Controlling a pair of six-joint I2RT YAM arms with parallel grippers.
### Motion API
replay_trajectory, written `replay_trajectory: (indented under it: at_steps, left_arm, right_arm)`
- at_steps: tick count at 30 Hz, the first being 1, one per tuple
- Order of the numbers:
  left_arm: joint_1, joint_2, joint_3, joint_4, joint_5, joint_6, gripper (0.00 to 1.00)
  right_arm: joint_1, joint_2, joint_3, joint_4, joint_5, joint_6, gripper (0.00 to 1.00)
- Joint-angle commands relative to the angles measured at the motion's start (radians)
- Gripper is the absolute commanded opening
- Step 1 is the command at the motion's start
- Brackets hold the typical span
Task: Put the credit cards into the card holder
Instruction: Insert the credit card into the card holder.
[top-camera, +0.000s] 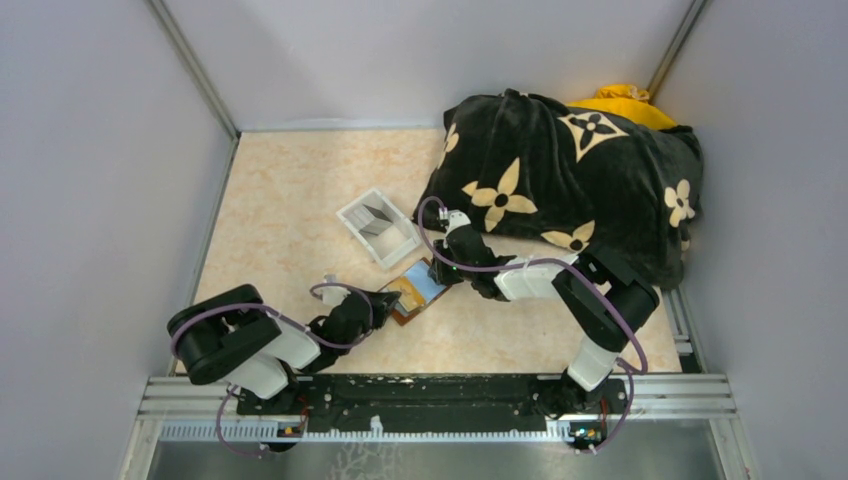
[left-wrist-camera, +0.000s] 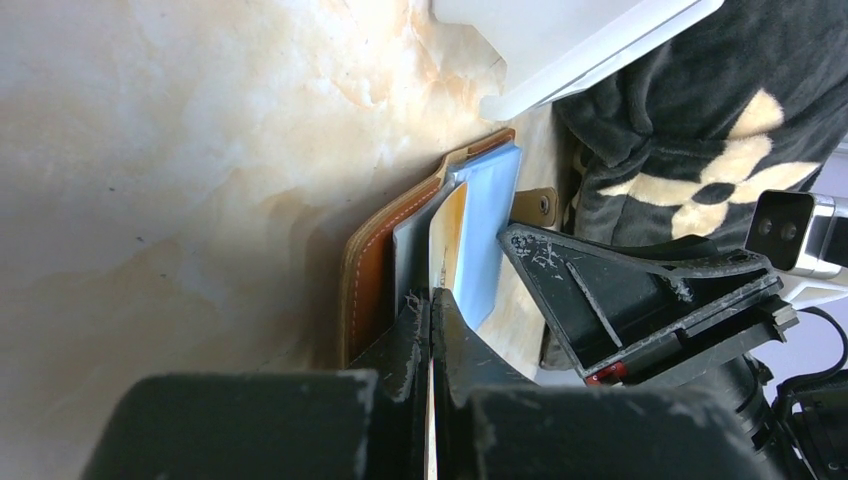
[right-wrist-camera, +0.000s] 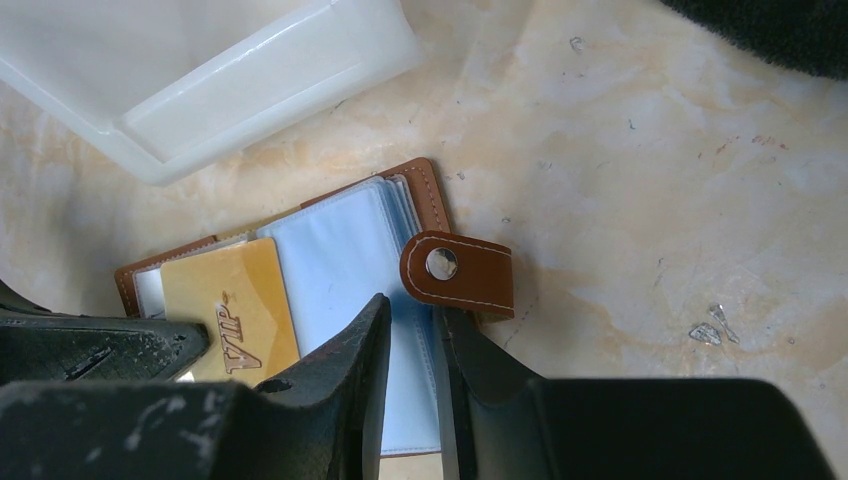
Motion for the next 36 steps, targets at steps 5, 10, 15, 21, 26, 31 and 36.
replay_trajectory:
  at_steps: [5,10,15,21,26,31,36]
  left_arm:
    - [0.003,0.039,0.010,-0.089,-0.023,-0.024,0.00]
    - [0.003,0.069,0.020,-0.069,-0.027,-0.037,0.00]
    - [0.003,0.073,0.023,-0.075,-0.039,-0.039,0.00]
    - [0.003,0.069,0.026,-0.088,-0.048,-0.022,0.00]
    - [0.003,0.054,0.037,-0.082,-0.061,0.061,0.00]
    - [0.002,0.022,0.053,-0.122,-0.075,0.133,0.00]
    - [0.003,0.035,0.057,-0.103,-0.068,0.147,0.00]
  right_arm:
    - [0.036,0.015,-0.046,-0.102,-0.036,0.011,0.23]
    - [0.038,0.016,-0.050,-0.099,-0.035,0.012,0.23]
    - [0.040,0.012,-0.052,-0.098,-0.033,0.013,0.23]
    - [0.040,0.005,-0.054,-0.098,-0.033,0.014,0.23]
    - [0.041,0.003,-0.054,-0.101,-0.030,0.014,0.23]
    - [0.041,0.002,-0.055,-0.099,-0.028,0.015,0.23]
    - [0.043,0.003,-0.052,-0.101,-0.030,0.016,0.23]
